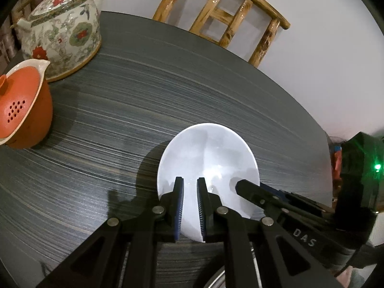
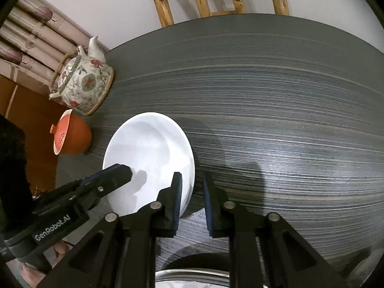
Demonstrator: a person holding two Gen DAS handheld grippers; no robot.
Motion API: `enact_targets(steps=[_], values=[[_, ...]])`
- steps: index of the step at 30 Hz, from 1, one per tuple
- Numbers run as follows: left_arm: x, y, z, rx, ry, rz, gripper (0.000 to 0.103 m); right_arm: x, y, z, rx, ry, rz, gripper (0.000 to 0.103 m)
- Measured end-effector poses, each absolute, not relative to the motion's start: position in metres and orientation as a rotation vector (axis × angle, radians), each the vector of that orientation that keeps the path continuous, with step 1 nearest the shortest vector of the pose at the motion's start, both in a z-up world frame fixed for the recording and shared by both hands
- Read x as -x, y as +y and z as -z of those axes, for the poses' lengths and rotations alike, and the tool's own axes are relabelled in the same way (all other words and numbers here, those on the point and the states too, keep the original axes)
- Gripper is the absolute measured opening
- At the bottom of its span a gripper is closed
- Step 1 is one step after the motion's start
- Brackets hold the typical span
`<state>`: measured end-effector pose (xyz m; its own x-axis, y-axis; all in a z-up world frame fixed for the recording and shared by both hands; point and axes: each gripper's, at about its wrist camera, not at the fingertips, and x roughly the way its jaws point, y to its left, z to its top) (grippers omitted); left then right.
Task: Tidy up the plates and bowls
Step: 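Lift the small white bowl with both grippers and carry it toward the bowls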
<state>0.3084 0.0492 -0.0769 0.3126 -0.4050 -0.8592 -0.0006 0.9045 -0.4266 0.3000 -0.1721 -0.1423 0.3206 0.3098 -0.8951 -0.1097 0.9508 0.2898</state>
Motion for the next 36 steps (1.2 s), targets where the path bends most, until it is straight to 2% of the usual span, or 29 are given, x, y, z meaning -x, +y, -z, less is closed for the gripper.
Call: enact_targets(steps=[21,22,23,25,26,27,29,36], values=[[-0.313,0.071,0.075,0.520,1.292,0.274,0.011,-0.300,-0.168,0.143,-0.216,1.228,-0.285,0.012],[-0.311,0.074,0.071,0.521,1.281,0.267,0.012,-0.299,-0.169,0.144,-0.219,1.231,-0.285,0.012],[-0.311,0.076,0.067,0.516,1.276,0.262,0.017,-0.299,-0.170,0.144,-0.225,1.233,-0.287,0.012],[-0.310,0.081,0.062,0.523,1.264,0.257,0.019,-0.299,-0.173,0.144,-0.232,1.235,-0.289,0.012],[-0.309,0.084,0.058,0.517,1.253,0.235,0.024,-0.299,-0.174,0.144,-0.236,1.236,-0.287,0.012],[-0.308,0.087,0.055,0.510,1.240,0.218,0.033,-0.299,-0.175,0.144,-0.241,1.235,-0.290,0.012],[-0.308,0.089,0.054,0.494,1.234,0.203,0.039,-0.299,-0.175,0.144,-0.239,1.235,-0.291,0.012],[-0.312,0.079,0.076,0.465,1.285,0.187,0.039,-0.298,-0.171,0.141,-0.225,1.229,-0.288,0.013]])
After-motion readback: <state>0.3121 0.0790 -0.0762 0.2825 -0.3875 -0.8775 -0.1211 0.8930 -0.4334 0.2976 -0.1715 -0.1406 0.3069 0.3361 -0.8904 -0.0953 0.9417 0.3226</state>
